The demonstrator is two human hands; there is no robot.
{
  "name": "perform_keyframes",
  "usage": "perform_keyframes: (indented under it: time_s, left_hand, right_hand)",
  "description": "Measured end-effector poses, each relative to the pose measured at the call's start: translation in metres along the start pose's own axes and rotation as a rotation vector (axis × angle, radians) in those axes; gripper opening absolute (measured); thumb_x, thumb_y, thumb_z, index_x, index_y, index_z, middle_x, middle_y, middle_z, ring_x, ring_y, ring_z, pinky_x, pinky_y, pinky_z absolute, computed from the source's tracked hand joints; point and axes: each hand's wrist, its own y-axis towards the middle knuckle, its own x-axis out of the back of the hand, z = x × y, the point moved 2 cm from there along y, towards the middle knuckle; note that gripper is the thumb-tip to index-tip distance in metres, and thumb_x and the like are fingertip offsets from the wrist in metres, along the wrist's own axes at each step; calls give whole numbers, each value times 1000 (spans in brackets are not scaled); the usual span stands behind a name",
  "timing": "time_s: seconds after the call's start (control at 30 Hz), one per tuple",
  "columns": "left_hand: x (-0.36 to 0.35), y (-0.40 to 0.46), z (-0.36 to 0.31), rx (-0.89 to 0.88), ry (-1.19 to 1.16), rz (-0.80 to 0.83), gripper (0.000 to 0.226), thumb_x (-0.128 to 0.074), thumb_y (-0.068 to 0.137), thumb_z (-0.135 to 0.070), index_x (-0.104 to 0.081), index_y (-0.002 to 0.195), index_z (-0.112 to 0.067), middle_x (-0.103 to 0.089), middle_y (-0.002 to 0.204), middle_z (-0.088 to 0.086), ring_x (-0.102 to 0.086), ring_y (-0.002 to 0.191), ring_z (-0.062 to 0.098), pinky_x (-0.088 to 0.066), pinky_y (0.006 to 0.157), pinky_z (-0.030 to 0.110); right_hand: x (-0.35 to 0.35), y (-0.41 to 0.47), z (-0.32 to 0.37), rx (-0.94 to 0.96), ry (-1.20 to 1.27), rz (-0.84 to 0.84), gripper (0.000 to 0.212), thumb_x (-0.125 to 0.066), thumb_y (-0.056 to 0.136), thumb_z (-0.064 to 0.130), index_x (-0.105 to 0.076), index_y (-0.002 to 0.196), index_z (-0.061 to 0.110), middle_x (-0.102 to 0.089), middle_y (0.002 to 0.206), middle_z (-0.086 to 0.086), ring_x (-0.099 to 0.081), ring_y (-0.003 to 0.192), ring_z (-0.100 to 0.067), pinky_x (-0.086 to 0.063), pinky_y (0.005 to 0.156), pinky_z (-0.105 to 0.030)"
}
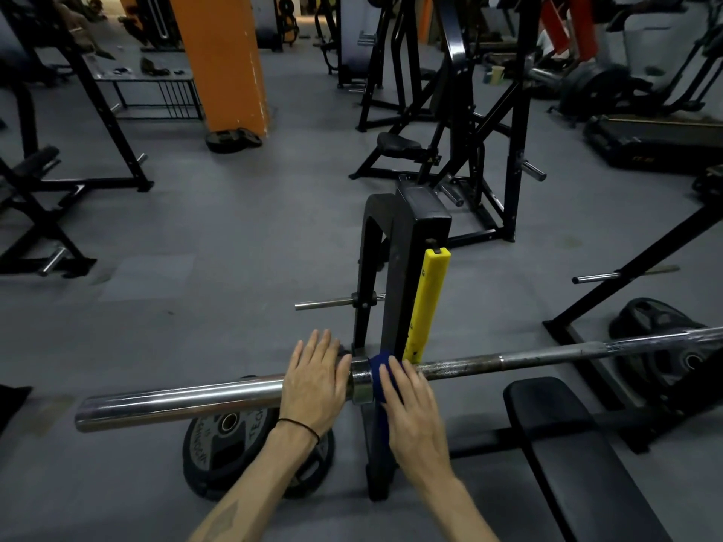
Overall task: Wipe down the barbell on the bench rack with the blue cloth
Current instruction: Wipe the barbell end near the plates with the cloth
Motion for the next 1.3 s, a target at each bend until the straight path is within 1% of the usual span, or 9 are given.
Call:
perform_keyframes:
  time_s: [0.13,0.27,0.43,0.57,0.83,0.93,1.0,1.13,1.3]
  left_hand:
    - [-8,-8,-27,-28,9,36,68,-12,106,-48,-59,137,-9,-57,143,8,-47,139,23,-32,118,46]
    - [-13,-3,-32,-21,20,26,62,-20,105,-46,-62,135,-10,-61,138,9,-52,135,26,-39,114,48]
    - [-7,25,-29,77,-36,54,75,-1,98,-51,-39,153,-16,-39,158,4,-28,150,21,-20,124,41]
    - [0,38,-23,138,-85,-22,77,-5,99,-54,-46,148,-11,-43,155,8,-30,149,23,-16,124,41]
    - [-23,-11,-40,-32,10,8,63,-15,106,-52,-37,153,-16,-31,161,5,-26,150,19,-15,125,39]
    - [-21,3,-41,3,51,28,68,-7,105,-51,-43,150,-14,-42,155,7,-35,147,22,-22,121,40]
    - [-18,12,-43,41,45,73,78,4,99,-56,-33,155,-16,-34,160,5,-24,151,20,-13,122,36]
    - [-12,17,-42,101,21,75,85,11,94,-57,-28,157,-16,-27,163,4,-16,153,18,-6,125,36]
    - [-18,-10,-46,2,-11,-14,72,-4,103,-57,-34,152,-14,-32,160,5,-20,151,18,-9,124,39]
  right_hand:
    - [-9,-4,12,21,-74,83,84,-58,85,5,-25,162,8,-21,171,-13,-24,156,-31,-24,122,-46]
    - [-5,-4,2,34,-116,136,73,-52,91,23,-33,159,4,-25,169,-16,-29,154,-34,-26,119,-48]
    - [14,-8,-8,-55,-136,154,70,-43,91,28,-40,155,2,-32,166,-17,-31,153,-35,-25,119,-49]
    - [6,-4,19,-63,-45,186,75,-43,87,30,-39,157,4,-32,166,-15,-26,155,-30,-26,119,-43]
    - [20,-11,-14,-20,-124,157,72,-42,86,28,-42,154,6,-34,165,-15,-35,151,-35,-27,116,-49]
    - [12,-5,11,-44,-43,192,78,-44,85,31,-32,159,7,-31,166,-15,-27,154,-32,-23,119,-47]
    - [12,1,18,-9,-38,224,82,-42,84,32,-27,160,6,-30,167,-15,-25,155,-30,-21,120,-46]
    - [20,-8,-15,73,-141,219,74,-37,85,26,-41,155,2,-29,167,-17,-24,155,-33,-21,120,-49]
    - [16,-13,-6,-67,-86,140,82,-66,83,23,-36,157,2,-30,166,-19,-26,155,-35,-20,120,-48]
